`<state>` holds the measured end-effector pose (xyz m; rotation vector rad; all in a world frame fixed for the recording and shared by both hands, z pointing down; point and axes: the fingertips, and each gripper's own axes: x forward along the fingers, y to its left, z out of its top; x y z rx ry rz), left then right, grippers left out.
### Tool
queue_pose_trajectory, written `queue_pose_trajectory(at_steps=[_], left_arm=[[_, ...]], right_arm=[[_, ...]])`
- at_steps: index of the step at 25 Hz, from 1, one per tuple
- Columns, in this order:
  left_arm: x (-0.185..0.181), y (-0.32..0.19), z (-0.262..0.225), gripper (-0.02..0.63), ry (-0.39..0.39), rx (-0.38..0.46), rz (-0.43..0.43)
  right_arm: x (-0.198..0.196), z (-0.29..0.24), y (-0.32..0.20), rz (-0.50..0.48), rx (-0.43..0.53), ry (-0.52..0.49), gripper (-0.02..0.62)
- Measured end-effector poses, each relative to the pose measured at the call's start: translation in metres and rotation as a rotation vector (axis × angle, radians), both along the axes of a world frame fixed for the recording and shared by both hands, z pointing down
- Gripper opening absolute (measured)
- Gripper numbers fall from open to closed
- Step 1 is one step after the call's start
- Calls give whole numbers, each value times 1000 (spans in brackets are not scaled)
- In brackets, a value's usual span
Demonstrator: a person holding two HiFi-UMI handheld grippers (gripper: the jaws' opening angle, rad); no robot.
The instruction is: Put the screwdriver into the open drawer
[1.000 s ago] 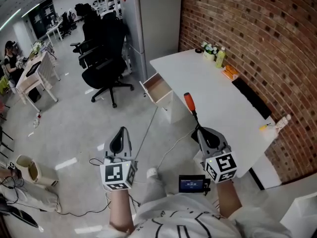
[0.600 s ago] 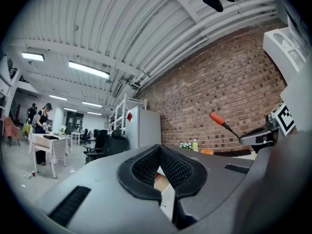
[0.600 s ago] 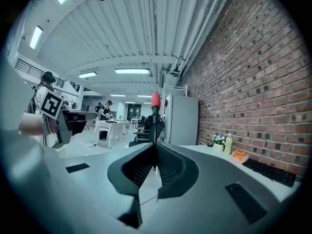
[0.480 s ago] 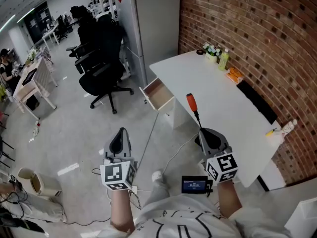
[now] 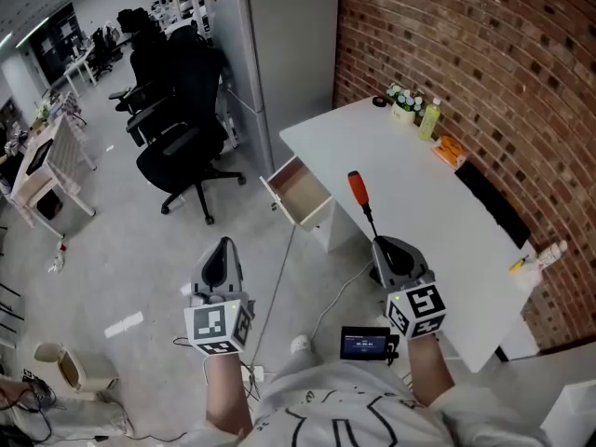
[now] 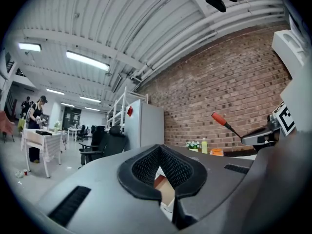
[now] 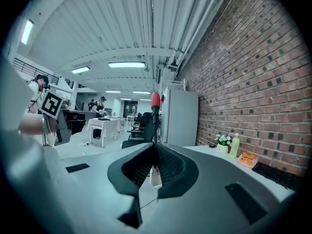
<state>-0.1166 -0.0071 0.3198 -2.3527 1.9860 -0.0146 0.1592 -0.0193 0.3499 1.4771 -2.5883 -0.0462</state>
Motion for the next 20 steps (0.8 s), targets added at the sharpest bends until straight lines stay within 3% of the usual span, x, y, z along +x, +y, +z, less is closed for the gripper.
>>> queue_pose_trajectory(at_steps=[10, 20], left_arm=[[-49, -95, -5, 11, 27, -5, 24], [-63, -156, 12, 11, 30, -43, 17]], right_arm=[[-52, -8, -91, 16, 6, 22, 26], [-67, 8, -154, -1, -30, 27, 26]])
